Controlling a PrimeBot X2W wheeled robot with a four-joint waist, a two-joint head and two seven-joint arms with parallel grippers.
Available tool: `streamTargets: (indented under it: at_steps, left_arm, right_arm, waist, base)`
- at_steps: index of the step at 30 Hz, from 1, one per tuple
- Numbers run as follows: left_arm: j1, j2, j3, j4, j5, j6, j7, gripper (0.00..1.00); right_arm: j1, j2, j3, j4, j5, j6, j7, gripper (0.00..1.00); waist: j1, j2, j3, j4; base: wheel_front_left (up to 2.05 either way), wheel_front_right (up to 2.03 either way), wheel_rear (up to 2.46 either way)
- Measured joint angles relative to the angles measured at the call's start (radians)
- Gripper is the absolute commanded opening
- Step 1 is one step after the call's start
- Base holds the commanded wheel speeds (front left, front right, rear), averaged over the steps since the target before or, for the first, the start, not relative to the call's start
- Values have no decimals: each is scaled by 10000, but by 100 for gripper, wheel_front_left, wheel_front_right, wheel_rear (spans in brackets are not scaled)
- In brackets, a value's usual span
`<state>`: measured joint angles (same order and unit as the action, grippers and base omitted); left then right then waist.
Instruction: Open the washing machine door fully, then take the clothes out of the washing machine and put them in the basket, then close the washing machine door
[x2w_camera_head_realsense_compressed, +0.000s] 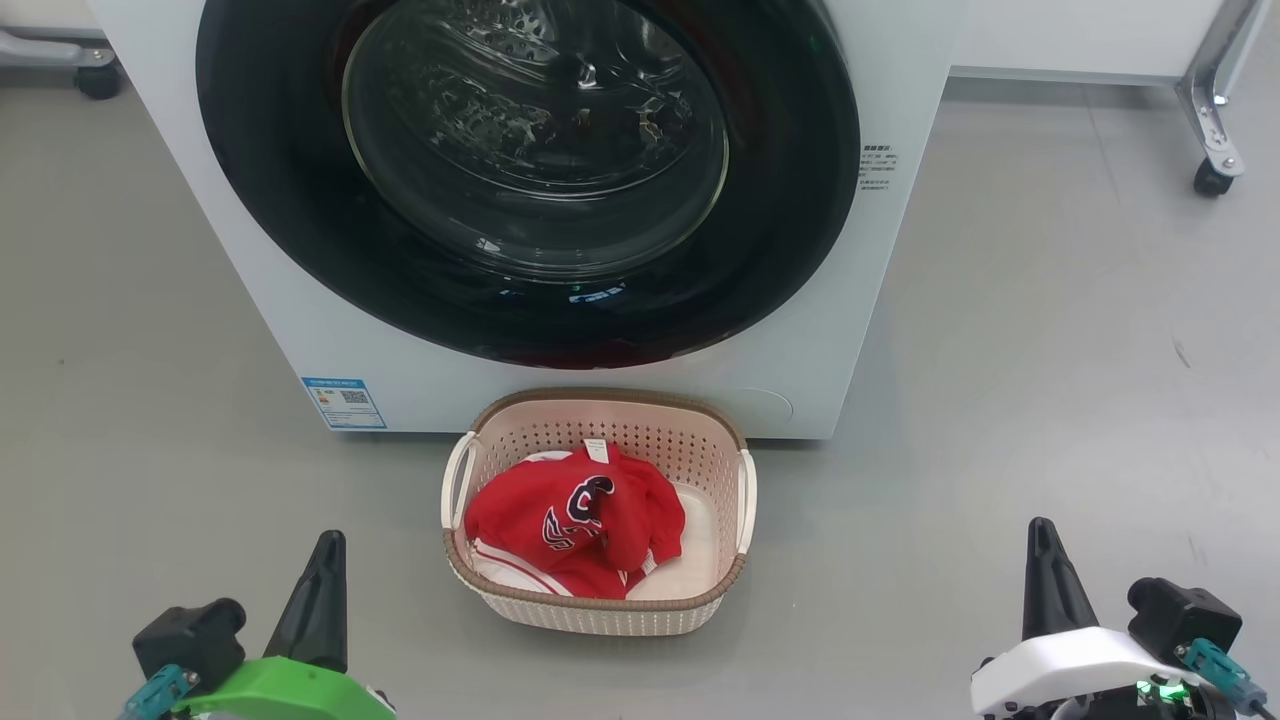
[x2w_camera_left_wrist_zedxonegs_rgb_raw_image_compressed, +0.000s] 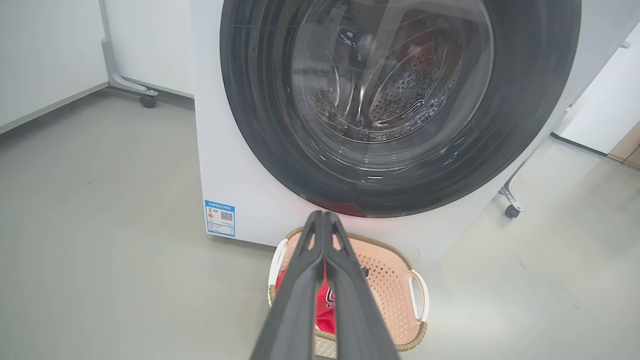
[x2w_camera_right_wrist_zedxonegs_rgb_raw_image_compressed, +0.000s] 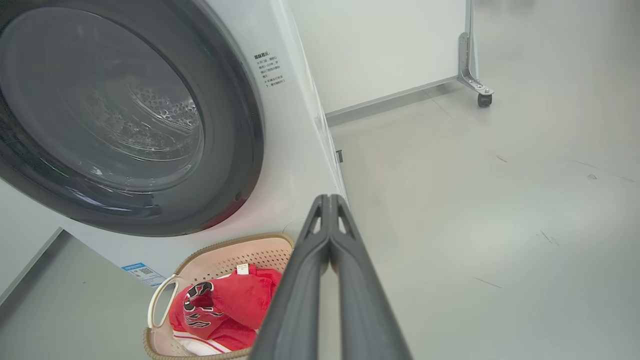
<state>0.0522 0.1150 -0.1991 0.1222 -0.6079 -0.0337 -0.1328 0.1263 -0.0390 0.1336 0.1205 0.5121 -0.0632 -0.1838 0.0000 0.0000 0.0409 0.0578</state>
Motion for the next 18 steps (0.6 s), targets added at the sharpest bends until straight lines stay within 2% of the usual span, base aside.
streamTargets:
  at_steps: [6,18]
  left_arm:
    - [-8,-71,155,59,-715,-69,102,0]
    - [-70,-86,499,261,-2266,-169,487,0]
  right_arm:
    - [-37,-8,-153,6,828,10,128,0]
    - [-246,-121,-414,115,2550,259,523,0]
  waist:
    - [0,0,-25,-40]
    - [0,0,-76,-122]
  base:
    - [0,0,0]
    - [0,0,0]
